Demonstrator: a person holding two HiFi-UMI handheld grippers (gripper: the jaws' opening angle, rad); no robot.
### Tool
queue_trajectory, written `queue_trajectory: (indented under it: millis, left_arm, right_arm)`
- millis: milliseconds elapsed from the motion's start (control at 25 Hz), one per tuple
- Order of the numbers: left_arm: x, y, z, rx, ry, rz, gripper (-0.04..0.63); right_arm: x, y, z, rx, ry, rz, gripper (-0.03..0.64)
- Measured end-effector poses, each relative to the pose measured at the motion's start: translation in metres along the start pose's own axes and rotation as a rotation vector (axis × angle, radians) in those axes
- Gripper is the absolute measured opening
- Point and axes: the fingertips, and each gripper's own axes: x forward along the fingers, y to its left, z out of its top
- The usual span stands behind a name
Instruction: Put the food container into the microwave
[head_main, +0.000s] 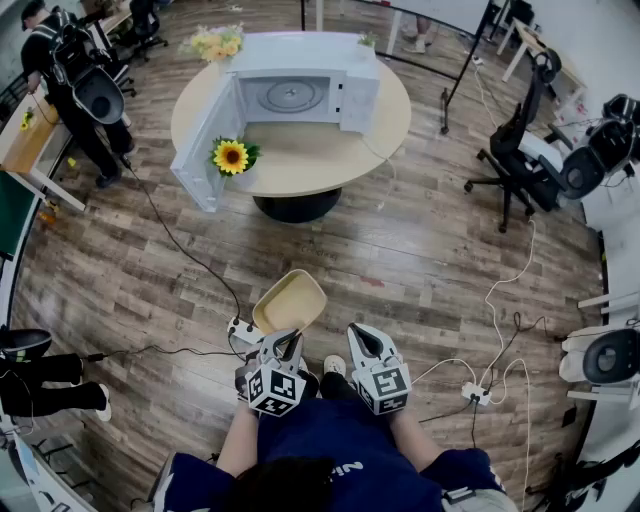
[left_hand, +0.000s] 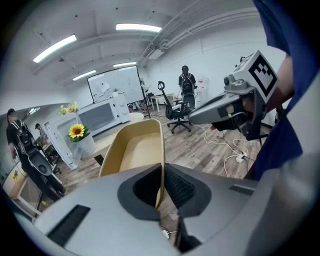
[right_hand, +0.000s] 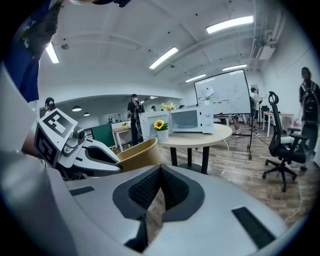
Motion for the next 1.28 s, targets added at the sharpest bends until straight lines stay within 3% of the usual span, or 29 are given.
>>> queue_trajectory:
  millis: [360,560,760,800,880,1080,1280]
  left_arm:
    - [0.001,-0.017,0.006,0.089,0.012,0.017,0.018]
    - [-0.01,-0.015,0.006,0.043,-0.016,0.015,0.018]
    - [-0.016,-0.006,0.0,0.013,-0.037,0.027,0.018]
    - [-0.017,-0.006,-0.002,0.014,-0.038,0.026,0.018]
    - [-0.021,-0.003,-0.006,0.015,-0.039,0.021,0.018]
    - [-0.027,0.008,-0.017,0.039,-0.047,-0.004,0.018]
    - [-0.031,0.02,-0.029,0.071,-0.045,-0.037,0.018]
  right_arm:
    - [-0.013,-0.021,0.005,-0.005,-0.041,-0.061,0.008]
    - [-0.018,-0.021,0.004,-0.01,-0.061,-0.08,0.009]
    - [-0.016,-0.024,0.009,-0.014,-0.089,-0.154,0.016]
    - [-0.016,-0.023,0.01,-0.01,-0.09,-0.154,0.046]
    - [-0.013,-0.018,0.01,0.007,-0.088,-0.145,0.262]
    - [-0.005,-0.007,0.011,0.003,-0.085,-0.18,0.392]
    - [0.002,0.005,0.01,0.016,-0.083,-0.214,0.426]
